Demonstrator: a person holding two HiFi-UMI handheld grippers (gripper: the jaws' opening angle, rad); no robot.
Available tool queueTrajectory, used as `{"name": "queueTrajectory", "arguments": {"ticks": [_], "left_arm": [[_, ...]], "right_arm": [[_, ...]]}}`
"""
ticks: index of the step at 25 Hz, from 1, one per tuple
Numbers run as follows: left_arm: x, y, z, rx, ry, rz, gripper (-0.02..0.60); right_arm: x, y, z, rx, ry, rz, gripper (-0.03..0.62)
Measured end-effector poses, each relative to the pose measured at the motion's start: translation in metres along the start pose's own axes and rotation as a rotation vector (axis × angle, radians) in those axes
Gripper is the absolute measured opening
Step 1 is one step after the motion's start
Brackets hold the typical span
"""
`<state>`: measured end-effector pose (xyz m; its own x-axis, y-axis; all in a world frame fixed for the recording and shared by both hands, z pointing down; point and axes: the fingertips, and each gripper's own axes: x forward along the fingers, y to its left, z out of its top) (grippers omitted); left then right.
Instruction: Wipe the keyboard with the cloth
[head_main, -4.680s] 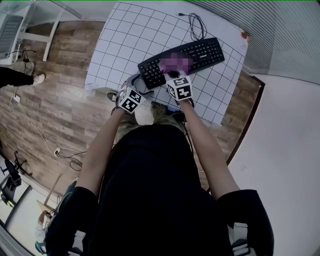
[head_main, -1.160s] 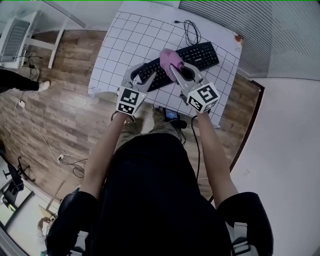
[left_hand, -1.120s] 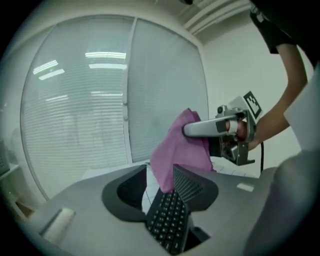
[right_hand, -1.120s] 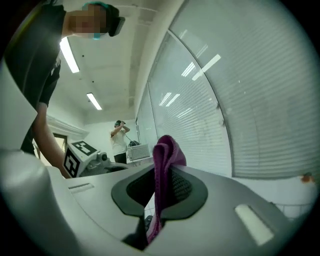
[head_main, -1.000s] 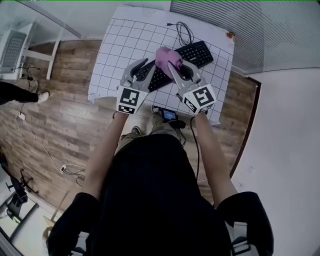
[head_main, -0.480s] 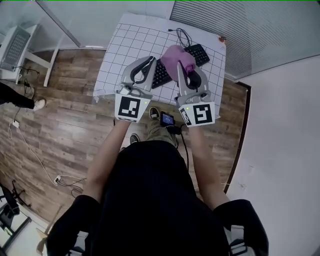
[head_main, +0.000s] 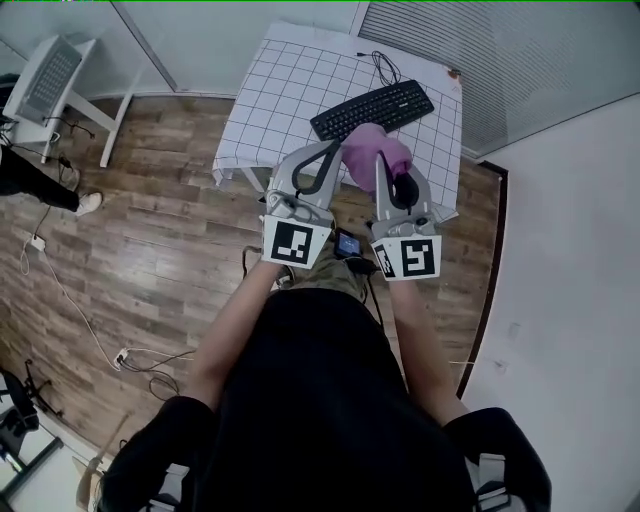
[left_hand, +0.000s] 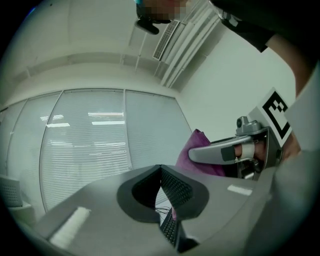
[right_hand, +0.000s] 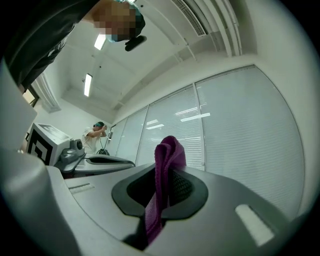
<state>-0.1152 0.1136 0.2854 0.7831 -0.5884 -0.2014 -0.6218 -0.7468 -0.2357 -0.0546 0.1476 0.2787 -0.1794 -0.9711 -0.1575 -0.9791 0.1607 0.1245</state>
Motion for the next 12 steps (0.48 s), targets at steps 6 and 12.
{"name": "queueTrajectory", "arguments": {"ticks": [6, 12], "left_arm": [[-0.04, -0.007, -0.002, -0.076, 0.012, 0.015, 0.0], [-0.072, -0.012, -0.016, -0.09, 0.045, 0.017, 0.0]], "right_arm": [[-0.04, 0.024, -0.008, -0.012, 0.031, -0.061, 0.034], [-0.061, 0.045, -0.023, -0.012, 0.067, -0.056, 0.034]]}}
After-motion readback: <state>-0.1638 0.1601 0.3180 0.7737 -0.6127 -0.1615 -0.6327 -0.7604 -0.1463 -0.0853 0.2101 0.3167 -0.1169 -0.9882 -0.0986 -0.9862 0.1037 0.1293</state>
